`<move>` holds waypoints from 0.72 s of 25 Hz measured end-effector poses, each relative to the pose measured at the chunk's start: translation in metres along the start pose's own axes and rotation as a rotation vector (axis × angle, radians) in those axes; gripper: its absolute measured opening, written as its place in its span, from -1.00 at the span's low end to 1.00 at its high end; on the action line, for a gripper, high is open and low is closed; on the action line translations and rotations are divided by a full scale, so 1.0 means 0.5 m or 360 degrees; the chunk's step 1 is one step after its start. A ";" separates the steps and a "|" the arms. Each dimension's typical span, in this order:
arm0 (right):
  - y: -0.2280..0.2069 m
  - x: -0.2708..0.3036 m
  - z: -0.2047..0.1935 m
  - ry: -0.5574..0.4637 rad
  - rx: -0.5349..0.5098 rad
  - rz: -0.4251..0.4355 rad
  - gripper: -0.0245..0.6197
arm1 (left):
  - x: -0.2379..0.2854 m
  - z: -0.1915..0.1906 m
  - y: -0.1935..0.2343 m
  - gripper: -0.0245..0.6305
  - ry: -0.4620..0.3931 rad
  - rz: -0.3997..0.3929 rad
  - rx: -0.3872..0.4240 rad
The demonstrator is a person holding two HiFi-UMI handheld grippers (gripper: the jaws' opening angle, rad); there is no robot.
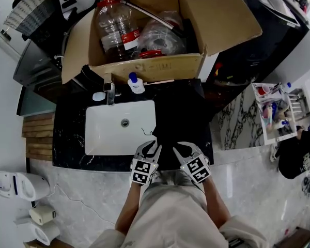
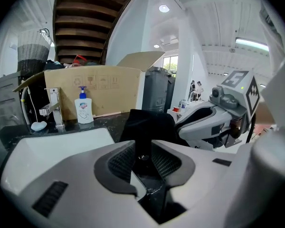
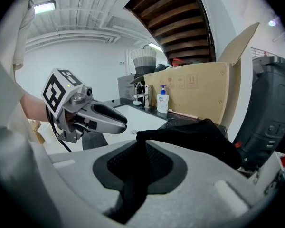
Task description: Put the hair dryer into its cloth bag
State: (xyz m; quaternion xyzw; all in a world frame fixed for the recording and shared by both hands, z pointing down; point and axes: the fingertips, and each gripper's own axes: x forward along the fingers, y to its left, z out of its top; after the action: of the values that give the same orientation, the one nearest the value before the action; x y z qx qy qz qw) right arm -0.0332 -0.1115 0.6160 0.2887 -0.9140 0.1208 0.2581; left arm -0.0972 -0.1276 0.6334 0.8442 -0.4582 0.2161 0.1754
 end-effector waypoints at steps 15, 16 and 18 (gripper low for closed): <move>-0.027 -0.051 0.106 -0.0251 0.0015 -0.0101 -0.82 | -0.050 0.099 -0.008 -0.63 -0.0201 -0.0005 0.0057; -0.027 -0.054 0.107 -0.0255 0.0016 -0.0104 -0.82 | -0.053 0.101 -0.008 -0.63 -0.0205 -0.0003 0.0057; -0.026 -0.056 0.106 -0.0252 0.0013 -0.0106 -0.82 | -0.057 0.102 -0.007 -0.63 -0.0212 0.0002 0.0056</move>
State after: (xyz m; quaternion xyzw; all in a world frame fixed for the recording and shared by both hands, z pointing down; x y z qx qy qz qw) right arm -0.0273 -0.1286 0.5572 0.3288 -0.9209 0.0926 0.1878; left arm -0.0977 -0.1314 0.5749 0.8593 -0.4655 0.1676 0.1296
